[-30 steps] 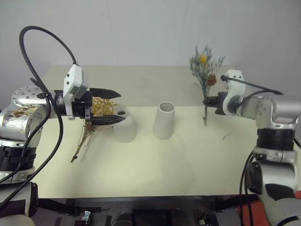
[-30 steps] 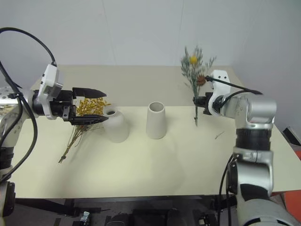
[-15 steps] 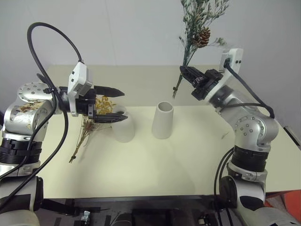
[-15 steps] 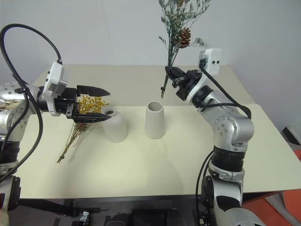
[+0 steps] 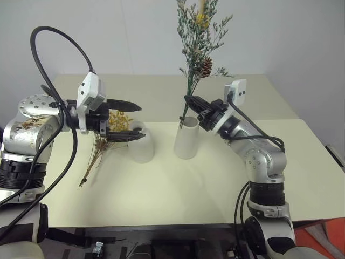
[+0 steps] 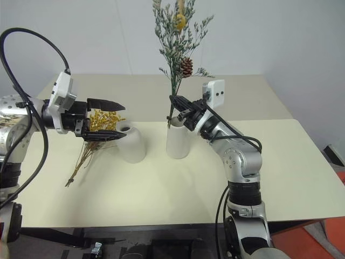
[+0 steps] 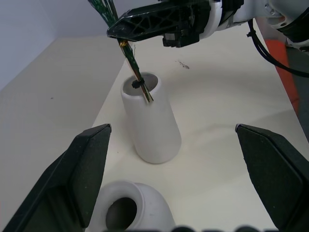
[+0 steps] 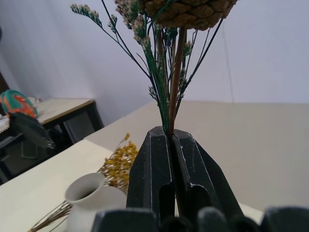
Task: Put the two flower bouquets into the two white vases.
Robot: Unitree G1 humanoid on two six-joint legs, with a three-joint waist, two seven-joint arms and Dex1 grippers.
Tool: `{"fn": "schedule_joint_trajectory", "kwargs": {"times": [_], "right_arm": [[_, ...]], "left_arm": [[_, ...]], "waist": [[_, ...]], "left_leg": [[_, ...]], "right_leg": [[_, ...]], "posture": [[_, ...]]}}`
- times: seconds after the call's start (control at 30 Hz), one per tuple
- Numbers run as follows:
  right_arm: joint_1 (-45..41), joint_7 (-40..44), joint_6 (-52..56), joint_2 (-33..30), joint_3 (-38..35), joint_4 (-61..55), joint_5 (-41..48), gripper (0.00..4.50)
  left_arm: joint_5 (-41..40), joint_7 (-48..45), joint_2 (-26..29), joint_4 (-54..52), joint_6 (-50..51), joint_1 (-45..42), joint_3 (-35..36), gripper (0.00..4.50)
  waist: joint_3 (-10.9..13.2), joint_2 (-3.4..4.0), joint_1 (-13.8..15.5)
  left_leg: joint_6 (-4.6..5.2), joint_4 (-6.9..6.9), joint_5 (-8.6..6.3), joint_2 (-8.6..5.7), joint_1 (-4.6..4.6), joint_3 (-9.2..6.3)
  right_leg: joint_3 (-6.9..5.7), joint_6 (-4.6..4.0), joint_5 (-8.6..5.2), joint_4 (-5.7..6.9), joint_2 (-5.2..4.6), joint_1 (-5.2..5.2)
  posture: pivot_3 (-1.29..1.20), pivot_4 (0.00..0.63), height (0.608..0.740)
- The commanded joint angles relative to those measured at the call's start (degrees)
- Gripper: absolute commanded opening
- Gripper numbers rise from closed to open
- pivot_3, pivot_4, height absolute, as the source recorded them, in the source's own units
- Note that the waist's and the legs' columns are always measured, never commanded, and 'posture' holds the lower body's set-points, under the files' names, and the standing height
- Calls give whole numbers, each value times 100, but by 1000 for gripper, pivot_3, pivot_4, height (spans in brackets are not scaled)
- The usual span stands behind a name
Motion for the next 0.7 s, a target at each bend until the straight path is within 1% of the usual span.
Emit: {"fn": "schedule_joint_trajectory", "kwargs": {"times": [0.03,0.13,0.33,0.47,0.7], "right_arm": [[-81,33,-109,-59,-97,-123,135,16],[-269,-53,204,-82,-303,-234,507,16],[-359,-151,488,-143,-399,-391,930,16],[-337,-186,426,-187,-379,-326,899,16],[-310,-122,16,-216,-255,-55,549,16]], "left_arm": [[-47,23,109,-166,-13,-11,221,4500],[-60,25,124,-187,-2,-2,238,4500],[-71,26,116,-184,-7,-8,239,4500],[-75,21,78,-178,-16,-26,212,4500],[-172,43,-40,-30,92,-211,225,4500]], "waist": [[0,0,1],[0,0,2],[0,0,0],[0,0,2],[0,0,3]], "left_leg": [[0,0,0,0,0,0],[0,0,0,0,1,-1],[0,0,0,1,1,-1],[0,0,0,1,2,-1],[0,0,0,0,2,0]], "right_leg": [[0,0,0,0,0,0],[0,0,0,1,0,0],[0,-1,0,1,1,0],[0,-1,0,2,1,0],[0,-1,0,2,1,0]], "posture": [[0,150,740],[0,150,740],[0,150,740],[0,150,740],[0,150,740]]}}
